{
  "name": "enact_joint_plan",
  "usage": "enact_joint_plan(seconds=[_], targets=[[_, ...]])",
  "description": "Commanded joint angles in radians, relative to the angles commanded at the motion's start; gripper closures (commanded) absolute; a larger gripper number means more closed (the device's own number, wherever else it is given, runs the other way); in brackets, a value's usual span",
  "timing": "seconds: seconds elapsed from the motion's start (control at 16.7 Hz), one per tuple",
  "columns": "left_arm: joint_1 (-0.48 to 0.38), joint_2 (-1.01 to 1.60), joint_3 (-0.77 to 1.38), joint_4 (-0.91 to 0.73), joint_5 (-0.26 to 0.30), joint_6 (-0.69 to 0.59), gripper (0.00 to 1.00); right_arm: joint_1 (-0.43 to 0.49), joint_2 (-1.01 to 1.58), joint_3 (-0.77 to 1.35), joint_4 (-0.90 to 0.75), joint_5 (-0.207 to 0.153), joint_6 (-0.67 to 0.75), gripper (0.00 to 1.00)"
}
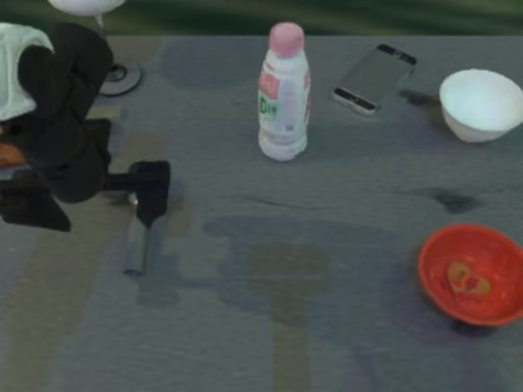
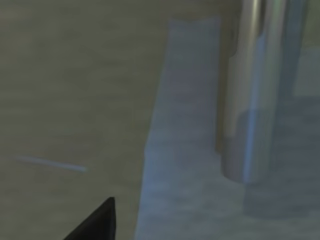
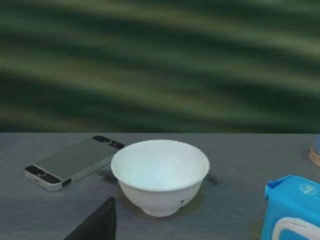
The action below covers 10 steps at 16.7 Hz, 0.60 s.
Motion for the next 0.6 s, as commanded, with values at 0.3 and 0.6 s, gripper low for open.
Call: enact_joint_plan(seconds=[0.3, 0.6], targets=[[0.001, 0.023, -0.020, 0.040, 0.000, 0.001, 0.00, 0.000, 0.000, 0.000, 0.000, 0.000, 0.000, 0.00], [-0.011, 0.148, -0.101, 0.257, 0.000, -0.009, 0.00, 0.000, 0.000, 0.000, 0.000, 0.000, 0.000, 0.00]])
